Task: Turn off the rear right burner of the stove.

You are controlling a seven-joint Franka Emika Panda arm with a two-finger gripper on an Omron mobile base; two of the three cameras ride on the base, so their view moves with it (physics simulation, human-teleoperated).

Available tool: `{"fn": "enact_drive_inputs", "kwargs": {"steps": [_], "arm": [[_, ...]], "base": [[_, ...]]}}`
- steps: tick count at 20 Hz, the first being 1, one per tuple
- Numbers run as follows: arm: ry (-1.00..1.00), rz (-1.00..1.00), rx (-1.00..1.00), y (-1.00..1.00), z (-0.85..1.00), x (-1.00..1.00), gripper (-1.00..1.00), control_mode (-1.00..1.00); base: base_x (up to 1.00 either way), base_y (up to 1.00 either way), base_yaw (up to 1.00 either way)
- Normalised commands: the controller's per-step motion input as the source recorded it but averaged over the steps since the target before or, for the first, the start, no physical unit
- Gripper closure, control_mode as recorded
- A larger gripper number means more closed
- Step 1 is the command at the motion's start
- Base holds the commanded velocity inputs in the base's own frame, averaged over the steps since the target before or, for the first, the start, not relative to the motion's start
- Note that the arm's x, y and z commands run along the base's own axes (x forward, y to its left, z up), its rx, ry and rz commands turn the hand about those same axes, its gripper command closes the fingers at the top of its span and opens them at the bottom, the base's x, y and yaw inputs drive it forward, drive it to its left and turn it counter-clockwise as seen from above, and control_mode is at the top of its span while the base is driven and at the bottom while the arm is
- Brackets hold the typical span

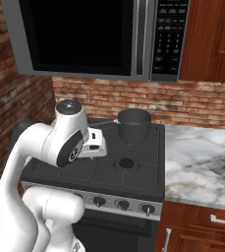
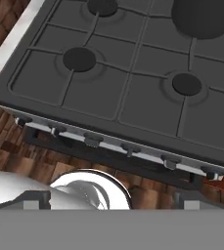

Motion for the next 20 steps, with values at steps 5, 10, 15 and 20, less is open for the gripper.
{"fn": "enact_drive_inputs", "kwargs": {"steps": [5,10,15,20], "arm": [[-0.07,0.12,-0.02,-0.3,-0.17,-0.27,-1.0,-1.0],[-0.14,0.2,-0.03,-0.27,-0.19,-0.22,-1.0,-1.0],[-0.27,0.25,-0.08,-0.22,-0.24,-0.17,-1.0,-1.0],[-0.49,0.3,-0.11,-0.16,-0.23,-0.33,-1.0,-1.0]], "base": [[0.0,0.0,0.0],[0.0,0.0,0.0],[0.0,0.0,0.0],[0.0,0.0,0.0]]}}
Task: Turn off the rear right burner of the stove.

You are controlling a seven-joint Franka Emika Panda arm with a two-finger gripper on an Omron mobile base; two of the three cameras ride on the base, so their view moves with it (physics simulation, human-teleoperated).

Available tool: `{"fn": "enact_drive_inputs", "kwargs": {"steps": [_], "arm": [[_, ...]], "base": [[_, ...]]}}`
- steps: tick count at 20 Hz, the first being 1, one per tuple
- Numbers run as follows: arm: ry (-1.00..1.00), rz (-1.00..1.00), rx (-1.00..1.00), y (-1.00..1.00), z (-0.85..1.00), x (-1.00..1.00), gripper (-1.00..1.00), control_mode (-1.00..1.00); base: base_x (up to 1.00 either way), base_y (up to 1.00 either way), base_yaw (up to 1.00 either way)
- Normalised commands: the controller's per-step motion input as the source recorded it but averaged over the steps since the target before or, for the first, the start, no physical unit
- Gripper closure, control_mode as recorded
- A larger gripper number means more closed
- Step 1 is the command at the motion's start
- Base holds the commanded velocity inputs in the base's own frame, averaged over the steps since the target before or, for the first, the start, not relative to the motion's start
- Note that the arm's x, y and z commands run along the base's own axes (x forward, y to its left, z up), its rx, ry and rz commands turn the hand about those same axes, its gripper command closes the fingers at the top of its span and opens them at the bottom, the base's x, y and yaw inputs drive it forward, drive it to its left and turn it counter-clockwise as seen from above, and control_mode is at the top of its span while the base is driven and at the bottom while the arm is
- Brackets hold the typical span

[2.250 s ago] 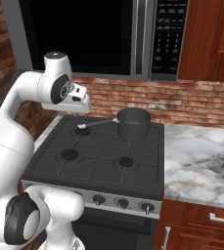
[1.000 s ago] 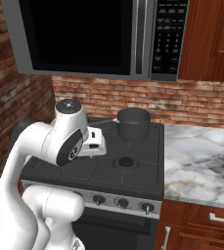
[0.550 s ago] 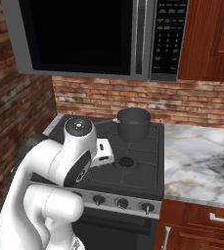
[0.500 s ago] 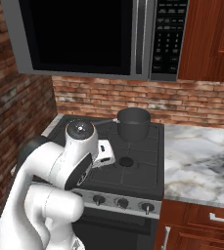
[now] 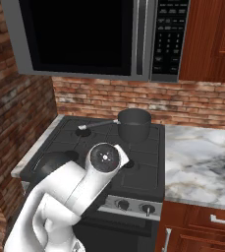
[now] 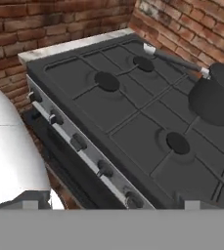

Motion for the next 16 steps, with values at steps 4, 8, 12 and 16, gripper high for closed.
{"fn": "enact_drive_inputs", "kwargs": {"steps": [4,8,12,16], "arm": [[-0.4,0.28,-0.1,-0.1,-0.47,-0.03,-1.0,-1.0],[-0.47,0.25,-0.11,-0.08,-0.63,0.0,-1.0,-1.0],[-0.54,0.21,-0.1,0.0,-0.72,-0.07,-1.0,-1.0],[-0.52,0.16,-0.02,-0.09,-0.68,-0.22,-1.0,-1.0]], "base": [[0.0,0.0,0.0],[0.0,0.0,0.0],[0.0,0.0,0.0],[0.0,0.0,0.0]]}}
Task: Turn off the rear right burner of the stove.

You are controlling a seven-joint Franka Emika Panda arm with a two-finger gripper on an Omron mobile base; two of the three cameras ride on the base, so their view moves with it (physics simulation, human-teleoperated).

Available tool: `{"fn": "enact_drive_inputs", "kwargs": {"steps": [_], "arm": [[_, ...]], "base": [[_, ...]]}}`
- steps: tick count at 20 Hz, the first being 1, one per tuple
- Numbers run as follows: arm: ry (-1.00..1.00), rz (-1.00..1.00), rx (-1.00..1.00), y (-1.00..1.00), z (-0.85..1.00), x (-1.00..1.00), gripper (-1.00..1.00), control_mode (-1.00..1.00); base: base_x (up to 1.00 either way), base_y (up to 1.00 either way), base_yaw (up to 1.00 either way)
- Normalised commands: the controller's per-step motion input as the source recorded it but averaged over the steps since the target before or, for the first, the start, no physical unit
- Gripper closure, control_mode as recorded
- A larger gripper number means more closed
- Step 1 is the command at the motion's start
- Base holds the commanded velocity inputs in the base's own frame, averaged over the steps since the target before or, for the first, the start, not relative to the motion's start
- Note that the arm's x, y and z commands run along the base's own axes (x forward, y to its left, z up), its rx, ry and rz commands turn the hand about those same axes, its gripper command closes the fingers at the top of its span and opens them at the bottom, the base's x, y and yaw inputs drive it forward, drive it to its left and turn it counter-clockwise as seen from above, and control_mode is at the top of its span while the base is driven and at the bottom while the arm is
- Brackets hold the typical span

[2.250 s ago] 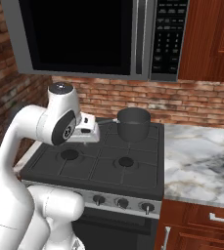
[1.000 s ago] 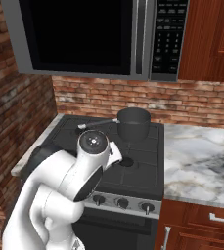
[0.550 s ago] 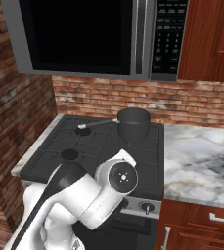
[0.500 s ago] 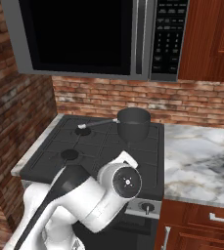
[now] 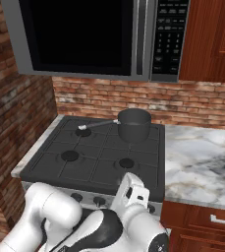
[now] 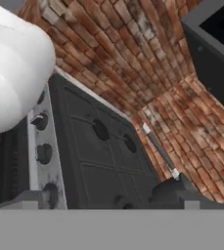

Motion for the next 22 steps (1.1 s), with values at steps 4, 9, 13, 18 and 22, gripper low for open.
{"fn": "enact_drive_inputs", "kwargs": {"steps": [4,9,13,18,22], "arm": [[-0.39,0.09,0.0,-0.07,-0.58,-0.26,-1.0,-1.0],[-0.22,0.0,0.0,0.04,-0.37,-0.06,-1.0,-1.0],[-0.14,-0.01,0.0,0.16,-0.43,0.0,-1.0,-1.0],[-0.11,0.0,0.01,0.02,-0.3,0.29,-1.0,-1.0],[-0.07,0.0,0.0,0.0,-0.36,0.12,-1.0,-1.0]], "base": [[0.0,0.0,0.0],[0.0,0.0,0.0],[0.0,0.0,0.0],[0.0,0.0,0.0],[0.0,0.0,0.0]]}}
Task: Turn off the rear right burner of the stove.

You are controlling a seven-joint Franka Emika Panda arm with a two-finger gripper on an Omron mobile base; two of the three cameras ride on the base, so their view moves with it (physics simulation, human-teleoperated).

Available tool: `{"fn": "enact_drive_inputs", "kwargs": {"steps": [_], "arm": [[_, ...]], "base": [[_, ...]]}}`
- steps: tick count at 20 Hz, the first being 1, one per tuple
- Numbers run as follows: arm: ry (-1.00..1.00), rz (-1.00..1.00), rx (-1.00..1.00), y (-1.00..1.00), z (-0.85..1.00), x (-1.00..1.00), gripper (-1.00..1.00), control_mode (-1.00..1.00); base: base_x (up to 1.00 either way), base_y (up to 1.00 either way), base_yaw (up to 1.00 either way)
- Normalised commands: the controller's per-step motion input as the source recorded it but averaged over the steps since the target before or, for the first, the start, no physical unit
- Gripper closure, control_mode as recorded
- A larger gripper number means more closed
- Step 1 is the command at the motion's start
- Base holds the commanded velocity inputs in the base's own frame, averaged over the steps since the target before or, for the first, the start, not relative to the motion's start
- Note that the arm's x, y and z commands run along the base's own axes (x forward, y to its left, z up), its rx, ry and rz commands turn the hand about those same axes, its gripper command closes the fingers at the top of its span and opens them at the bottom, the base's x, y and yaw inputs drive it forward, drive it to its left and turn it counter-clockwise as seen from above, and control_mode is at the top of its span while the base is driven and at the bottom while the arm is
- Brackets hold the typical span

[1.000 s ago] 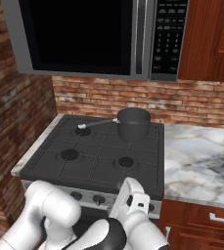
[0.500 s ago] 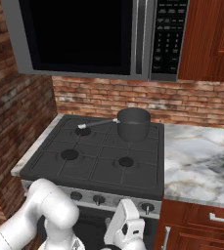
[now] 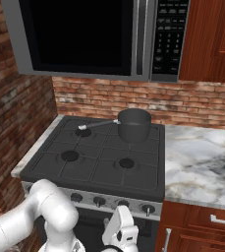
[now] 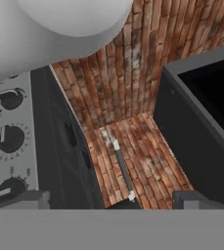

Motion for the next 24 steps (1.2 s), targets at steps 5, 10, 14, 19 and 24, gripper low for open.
{"fn": "enact_drive_inputs", "kwargs": {"steps": [5,10,14,19,24], "arm": [[-0.02,0.0,0.0,0.0,-0.45,0.0,-1.0,-1.0],[-0.02,0.0,0.0,-0.02,-0.19,0.13,-1.0,-1.0],[0.0,0.0,0.0,-0.02,-0.03,0.19,-1.0,-1.0],[0.0,0.0,0.0,0.0,-0.05,0.15,-1.0,-1.0],[0.0,0.0,0.0,0.0,-0.13,0.06,-1.0,-1.0]], "base": [[0.0,0.0,0.0],[0.0,0.0,0.0],[0.0,0.0,0.0],[0.0,0.0,0.0],[0.0,0.0,0.0]]}}
